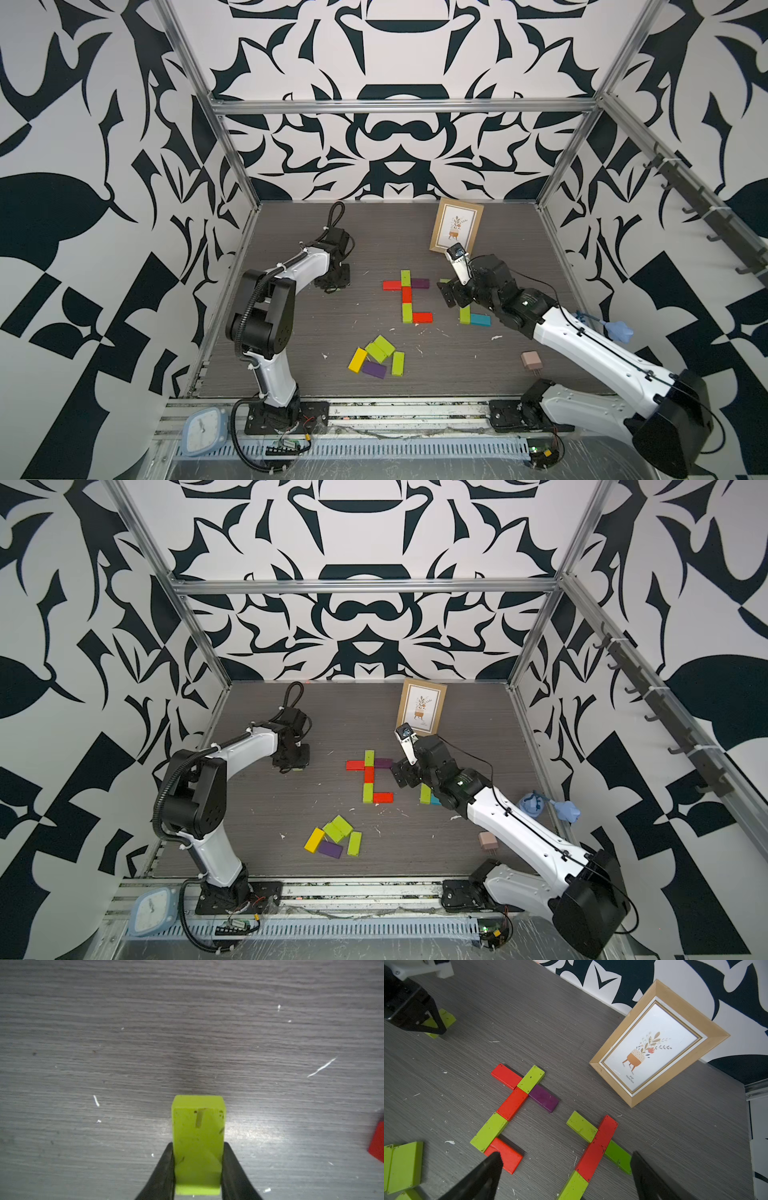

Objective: Assemble the letter t with building blocks
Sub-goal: Place the building block at the center of the board.

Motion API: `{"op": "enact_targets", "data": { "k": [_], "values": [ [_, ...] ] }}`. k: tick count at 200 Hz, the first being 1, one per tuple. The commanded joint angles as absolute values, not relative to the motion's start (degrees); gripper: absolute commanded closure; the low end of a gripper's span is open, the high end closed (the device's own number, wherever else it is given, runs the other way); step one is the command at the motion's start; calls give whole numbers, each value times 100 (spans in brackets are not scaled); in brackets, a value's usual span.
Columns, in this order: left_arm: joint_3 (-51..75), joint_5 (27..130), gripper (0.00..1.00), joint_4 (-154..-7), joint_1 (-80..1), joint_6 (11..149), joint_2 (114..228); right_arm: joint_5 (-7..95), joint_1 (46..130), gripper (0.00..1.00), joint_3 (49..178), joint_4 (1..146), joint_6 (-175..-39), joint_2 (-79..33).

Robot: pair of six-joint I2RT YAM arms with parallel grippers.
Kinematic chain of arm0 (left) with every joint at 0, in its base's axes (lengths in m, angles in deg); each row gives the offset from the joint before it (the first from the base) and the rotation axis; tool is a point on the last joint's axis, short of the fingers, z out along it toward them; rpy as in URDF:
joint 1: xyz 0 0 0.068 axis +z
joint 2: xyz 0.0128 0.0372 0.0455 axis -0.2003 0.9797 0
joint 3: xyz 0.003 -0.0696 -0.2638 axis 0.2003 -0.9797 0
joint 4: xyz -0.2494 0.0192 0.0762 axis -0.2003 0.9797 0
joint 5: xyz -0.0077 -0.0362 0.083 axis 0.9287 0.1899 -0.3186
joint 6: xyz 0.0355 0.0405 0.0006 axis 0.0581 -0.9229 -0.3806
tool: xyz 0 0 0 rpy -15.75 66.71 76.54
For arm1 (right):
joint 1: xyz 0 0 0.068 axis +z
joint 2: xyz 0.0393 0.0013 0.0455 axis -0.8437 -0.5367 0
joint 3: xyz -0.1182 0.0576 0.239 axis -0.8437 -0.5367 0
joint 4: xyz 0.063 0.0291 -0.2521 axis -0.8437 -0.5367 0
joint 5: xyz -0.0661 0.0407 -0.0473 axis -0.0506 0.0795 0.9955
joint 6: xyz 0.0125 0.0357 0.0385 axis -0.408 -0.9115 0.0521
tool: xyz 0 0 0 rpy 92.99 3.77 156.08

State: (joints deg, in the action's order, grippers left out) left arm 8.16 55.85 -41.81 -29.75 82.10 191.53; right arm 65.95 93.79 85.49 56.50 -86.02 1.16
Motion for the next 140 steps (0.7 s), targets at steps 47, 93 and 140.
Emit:
{"op": "enact_targets", "data": {
  "k": [47,93,140],
  "values": [
    [1060,5618,100,-4205,-2861,8238,19563,6695,9384,0,8793,5656,-8576,100],
    [1270,5604,97,-4111,-2861,8242,19781,6694,9384,0,8802,5640,-8562,48],
    [1313,5701,84,-4033,-2852,8250,19885,6893,9384,1,8796,5632,-8551,23]
  ]
}}
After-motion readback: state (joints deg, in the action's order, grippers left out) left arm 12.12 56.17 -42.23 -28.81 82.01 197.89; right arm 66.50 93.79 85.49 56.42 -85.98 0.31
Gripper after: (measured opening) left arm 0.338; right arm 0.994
